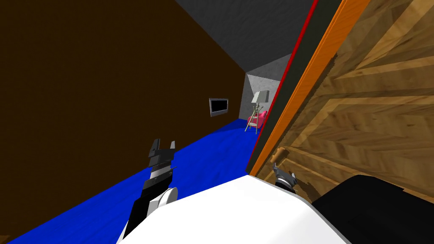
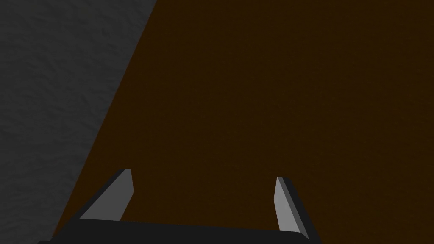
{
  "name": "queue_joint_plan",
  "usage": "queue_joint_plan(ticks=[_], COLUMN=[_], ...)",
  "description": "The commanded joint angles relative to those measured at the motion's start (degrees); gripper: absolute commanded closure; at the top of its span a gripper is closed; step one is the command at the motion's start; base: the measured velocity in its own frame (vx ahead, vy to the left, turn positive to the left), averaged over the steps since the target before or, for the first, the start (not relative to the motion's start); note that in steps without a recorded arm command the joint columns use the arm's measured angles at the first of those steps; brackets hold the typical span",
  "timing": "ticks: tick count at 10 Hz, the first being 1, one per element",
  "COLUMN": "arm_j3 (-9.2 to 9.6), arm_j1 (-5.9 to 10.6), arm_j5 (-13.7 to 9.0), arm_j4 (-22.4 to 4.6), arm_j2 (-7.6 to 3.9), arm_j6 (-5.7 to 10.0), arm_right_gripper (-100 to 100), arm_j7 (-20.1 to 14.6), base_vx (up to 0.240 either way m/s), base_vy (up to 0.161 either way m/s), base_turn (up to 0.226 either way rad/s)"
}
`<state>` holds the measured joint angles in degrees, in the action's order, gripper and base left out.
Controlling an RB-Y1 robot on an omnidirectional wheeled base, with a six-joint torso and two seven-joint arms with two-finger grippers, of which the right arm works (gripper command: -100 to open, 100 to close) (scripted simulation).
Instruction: Pull the door open
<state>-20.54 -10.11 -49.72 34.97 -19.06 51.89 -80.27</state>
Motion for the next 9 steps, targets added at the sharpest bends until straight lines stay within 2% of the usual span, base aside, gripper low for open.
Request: queue_joint_plan(ticks=[1,3,5,7,9], arm_j3=[0.78,1.48,2.90,3.89,4.69], arm_j1=[-1.61,-2.63,-4.13,-4.50,-4.08], arm_j5=[0.3,0.7,1.4,2.0,2.4], arm_j4=[-0.2,-0.6,-1.3,-1.4,-1.1], arm_j2=[-0.61,-1.16,-2.18,-2.78,-3.13], arm_j6=[0.34,0.74,1.46,1.86,2.09], arm_right_gripper=[-100,-100,-100,-100,-100], arm_j7=[-2.0,-3.6,-6.6,-8.3,-9.2], base_vx=[0.123,0.133,0.158,0.162,0.146], base_vy=[-0.058,-0.069,-0.112,-0.118,-0.116], base_turn=[-0.136,-0.077,-0.102,-0.012,0.055])
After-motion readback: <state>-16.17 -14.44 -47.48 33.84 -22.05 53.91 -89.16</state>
